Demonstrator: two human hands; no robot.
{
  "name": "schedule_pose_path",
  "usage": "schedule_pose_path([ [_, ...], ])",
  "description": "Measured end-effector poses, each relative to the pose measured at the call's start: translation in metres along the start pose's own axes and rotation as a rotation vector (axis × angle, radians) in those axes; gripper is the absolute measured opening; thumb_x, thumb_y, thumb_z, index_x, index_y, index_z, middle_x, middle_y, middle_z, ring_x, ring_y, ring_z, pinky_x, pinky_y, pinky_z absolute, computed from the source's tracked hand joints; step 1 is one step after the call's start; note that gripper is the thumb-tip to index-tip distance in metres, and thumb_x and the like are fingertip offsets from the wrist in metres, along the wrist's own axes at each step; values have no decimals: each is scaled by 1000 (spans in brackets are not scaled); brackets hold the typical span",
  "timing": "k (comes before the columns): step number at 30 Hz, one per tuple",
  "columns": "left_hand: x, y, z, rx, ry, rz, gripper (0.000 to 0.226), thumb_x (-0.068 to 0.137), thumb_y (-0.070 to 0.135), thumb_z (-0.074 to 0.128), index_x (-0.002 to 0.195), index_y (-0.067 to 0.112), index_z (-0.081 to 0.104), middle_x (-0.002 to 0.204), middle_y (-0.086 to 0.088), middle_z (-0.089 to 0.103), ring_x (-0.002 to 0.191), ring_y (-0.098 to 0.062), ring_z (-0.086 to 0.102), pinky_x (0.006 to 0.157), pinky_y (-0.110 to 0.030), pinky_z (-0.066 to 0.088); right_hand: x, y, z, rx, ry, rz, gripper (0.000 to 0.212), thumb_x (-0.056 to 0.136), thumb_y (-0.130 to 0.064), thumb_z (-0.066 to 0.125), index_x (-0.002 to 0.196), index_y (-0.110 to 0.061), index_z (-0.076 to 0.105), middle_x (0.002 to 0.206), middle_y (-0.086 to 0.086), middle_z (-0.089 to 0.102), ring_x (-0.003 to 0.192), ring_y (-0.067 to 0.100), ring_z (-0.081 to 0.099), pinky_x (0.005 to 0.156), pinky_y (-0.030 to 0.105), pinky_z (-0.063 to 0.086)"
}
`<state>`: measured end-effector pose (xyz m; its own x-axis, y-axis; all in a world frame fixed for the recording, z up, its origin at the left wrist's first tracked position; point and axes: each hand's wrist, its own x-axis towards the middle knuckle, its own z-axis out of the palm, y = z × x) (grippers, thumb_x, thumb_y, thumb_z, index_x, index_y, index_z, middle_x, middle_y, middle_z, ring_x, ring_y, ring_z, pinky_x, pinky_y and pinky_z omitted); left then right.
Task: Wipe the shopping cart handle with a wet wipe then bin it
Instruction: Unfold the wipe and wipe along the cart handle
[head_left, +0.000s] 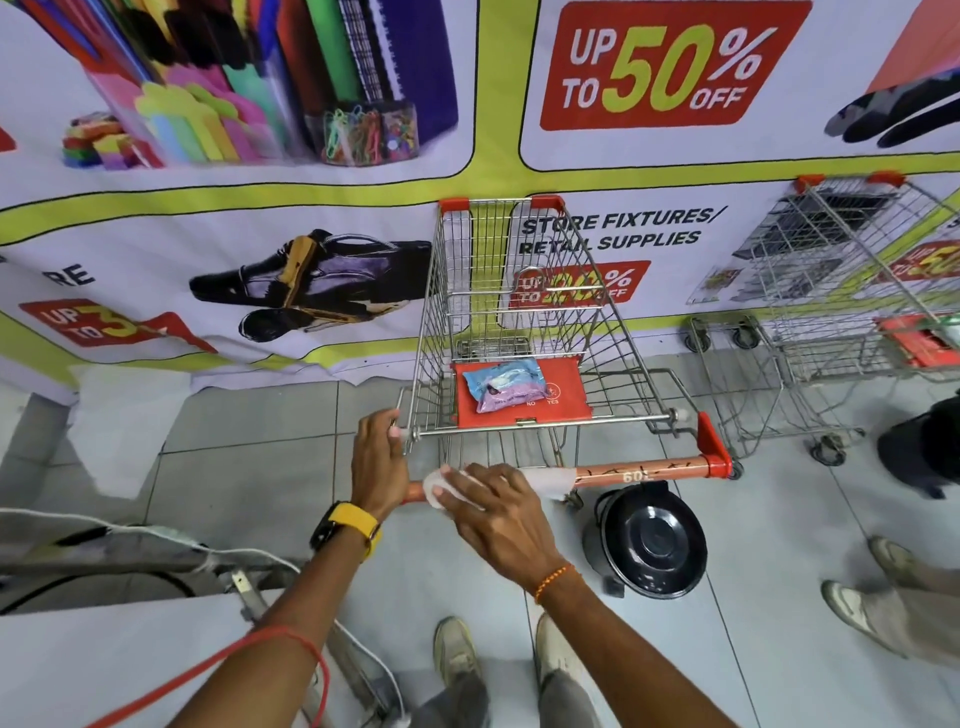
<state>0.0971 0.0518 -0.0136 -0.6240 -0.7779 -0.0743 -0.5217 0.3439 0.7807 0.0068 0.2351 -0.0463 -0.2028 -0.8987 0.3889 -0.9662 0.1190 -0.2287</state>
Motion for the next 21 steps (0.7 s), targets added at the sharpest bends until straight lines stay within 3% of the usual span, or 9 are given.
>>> schedule_pose_path([
  [4,1,-6,2,24,29,-17,88,90,69,7,124,4,58,126,-18,60,115,-36,56,101,-44,44,-17,16,-9,43,59,107,28,98,-24,60,122,-21,72,140,-2,66,122,26,66,103,41,47],
  [8,0,-11,9,43,56,-67,33,103,17,35,126,6,56,129,-14,61,119,-35,55,102,-42,42,-12,-1,4,74,135,219,27,98,-20,59,121,-20,72,133,-4,70,114,25,65,104,40,42],
  [12,2,-12,8,47,59,-53,32,100,5,36,126,6,55,129,-13,61,117,-34,55,101,-41,43,6,-28,22,94,102,159,39,97,-19,61,136,-21,64,139,-6,65,113,26,64,104,40,41],
  [16,3,-15,6,99,62,-11,32,98,2,38,124,6,57,127,-13,62,118,-33,55,99,-34,41,-4,-11,15,7,66,59,39,94,-19,62,133,-18,67,140,1,66,113,31,65,101,44,46],
  [21,2,-12,10,143,75,33,44,85,-13,39,120,5,60,128,-14,62,120,-34,53,102,-34,41,-13,-7,9,-25,118,165,39,94,-19,61,132,-20,68,138,0,67,113,31,65,105,48,44],
])
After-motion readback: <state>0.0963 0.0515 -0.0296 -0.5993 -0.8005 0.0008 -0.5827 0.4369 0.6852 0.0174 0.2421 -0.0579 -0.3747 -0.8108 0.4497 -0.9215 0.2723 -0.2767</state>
